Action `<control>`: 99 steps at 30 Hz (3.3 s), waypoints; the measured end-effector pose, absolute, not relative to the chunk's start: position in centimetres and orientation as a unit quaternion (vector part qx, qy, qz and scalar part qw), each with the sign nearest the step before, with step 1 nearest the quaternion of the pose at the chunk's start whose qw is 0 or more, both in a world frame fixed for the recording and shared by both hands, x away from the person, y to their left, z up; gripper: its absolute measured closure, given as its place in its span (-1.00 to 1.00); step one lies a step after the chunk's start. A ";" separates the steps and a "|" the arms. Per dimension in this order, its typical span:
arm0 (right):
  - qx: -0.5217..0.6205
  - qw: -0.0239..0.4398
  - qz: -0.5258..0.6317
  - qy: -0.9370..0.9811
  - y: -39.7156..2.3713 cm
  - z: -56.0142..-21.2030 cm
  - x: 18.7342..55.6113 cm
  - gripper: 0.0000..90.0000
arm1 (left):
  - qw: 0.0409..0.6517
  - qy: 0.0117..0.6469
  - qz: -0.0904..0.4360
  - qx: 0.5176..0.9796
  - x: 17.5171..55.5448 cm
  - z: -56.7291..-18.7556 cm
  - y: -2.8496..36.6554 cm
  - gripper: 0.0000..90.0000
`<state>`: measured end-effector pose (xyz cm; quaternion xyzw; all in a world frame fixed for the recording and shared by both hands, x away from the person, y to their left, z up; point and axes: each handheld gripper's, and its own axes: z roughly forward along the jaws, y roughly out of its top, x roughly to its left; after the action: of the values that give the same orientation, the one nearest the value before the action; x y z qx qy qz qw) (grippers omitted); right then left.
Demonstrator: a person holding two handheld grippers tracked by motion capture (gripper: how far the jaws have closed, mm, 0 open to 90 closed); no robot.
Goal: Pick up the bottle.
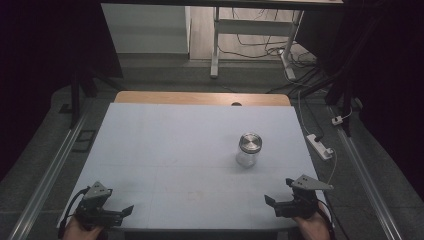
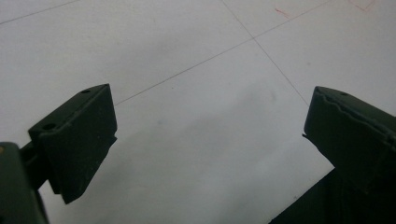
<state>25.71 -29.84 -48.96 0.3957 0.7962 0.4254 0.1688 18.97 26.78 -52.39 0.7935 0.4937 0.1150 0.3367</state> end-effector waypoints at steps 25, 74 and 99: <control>0.389 0.147 0.443 0.794 -27.8 -48.9 29.0 -1.00 | 0.340 0.500 0.111 0.789 18.9 -52.4 27.0 -0.92; 0.401 0.159 0.394 0.811 -22.8 -50.5 38.6 -1.00 | 0.339 0.505 0.103 0.787 19.1 -52.5 27.1 -0.92; 0.384 0.200 0.391 0.812 -21.6 -50.6 39.6 -0.68 | 0.339 0.504 0.104 0.788 19.1 -52.5 27.1 -0.92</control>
<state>39.57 -21.58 -50.64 0.3837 0.8122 0.3909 0.2005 19.06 27.11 -52.49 0.7878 0.5037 0.1044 0.3387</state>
